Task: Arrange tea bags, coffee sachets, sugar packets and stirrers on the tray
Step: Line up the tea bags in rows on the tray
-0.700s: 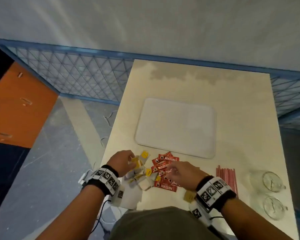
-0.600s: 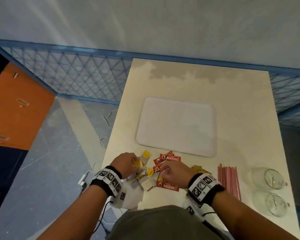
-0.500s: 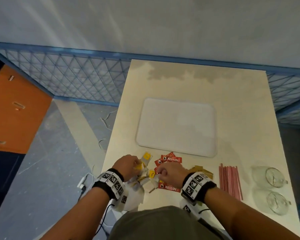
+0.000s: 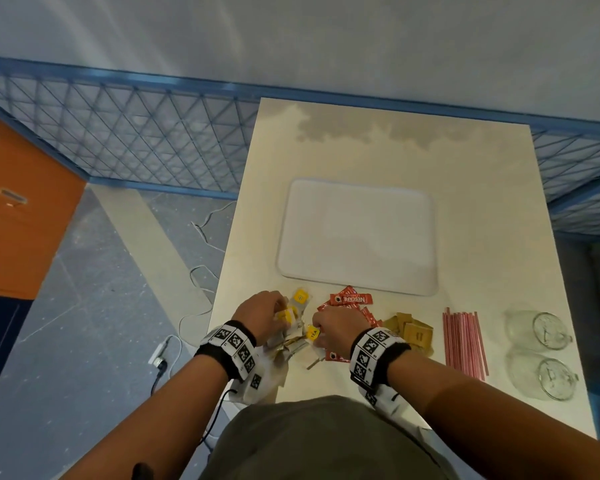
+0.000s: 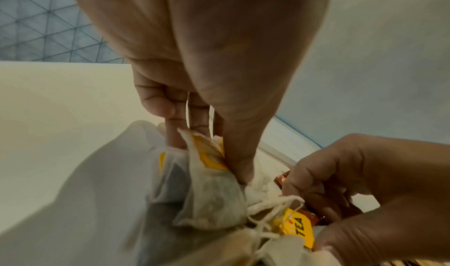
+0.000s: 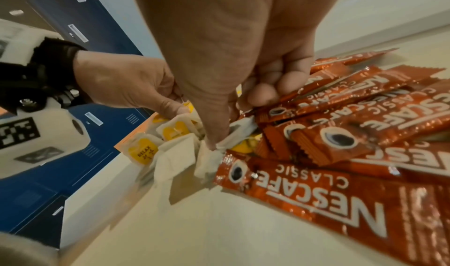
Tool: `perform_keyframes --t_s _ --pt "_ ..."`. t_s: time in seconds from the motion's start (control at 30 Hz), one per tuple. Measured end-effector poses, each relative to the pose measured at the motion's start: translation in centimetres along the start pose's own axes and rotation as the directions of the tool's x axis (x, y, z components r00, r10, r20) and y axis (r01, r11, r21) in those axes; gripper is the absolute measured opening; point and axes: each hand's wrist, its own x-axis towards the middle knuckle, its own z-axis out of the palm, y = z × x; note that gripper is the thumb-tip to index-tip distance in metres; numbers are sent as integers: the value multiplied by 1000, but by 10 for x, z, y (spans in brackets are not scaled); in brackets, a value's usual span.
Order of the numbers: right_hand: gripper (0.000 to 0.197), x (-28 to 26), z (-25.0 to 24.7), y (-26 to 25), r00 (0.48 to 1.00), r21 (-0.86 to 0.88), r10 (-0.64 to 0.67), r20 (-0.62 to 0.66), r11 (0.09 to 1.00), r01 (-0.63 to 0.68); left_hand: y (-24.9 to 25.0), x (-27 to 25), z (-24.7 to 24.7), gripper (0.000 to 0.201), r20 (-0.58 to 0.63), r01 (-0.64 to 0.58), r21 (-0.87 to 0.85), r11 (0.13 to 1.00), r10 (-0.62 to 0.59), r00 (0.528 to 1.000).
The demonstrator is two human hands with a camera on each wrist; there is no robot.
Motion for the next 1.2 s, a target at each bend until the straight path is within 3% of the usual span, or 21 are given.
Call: perform_keyframes --t_s 0.17,0.37,0.53,0.67,0.93,1.07,1.2 --pt "26 -1 6 -3 1000 48 18 -24 999 -17 0 2 5 36 10 -18 19 1000 18 1000" --pt "17 -9 15 -2 990 164 31 -138 986 -8 0 0 0 9 7 -31 19 999 30 1000" --pt "12 -22 13 3 975 373 50 -215 927 35 0 -6 -8 26 -36 -93 -56 994 91 995" --pt "9 -32 7 7 958 563 70 -277 820 103 -3 -11 -17 26 -60 -169 -165 972 161 985" --pt "17 -32 -8 19 965 889 130 -229 431 153 7 -11 -35 20 18 -148 -532 834 186 982" --pt "16 -28 -25 20 961 926 122 -248 322 197 18 -6 -40 9 14 -93 -684 724 140 990" --pt "21 -25 -39 22 948 915 130 -290 330 234 29 -1 -48 3 -11 -73 -731 679 95 995"
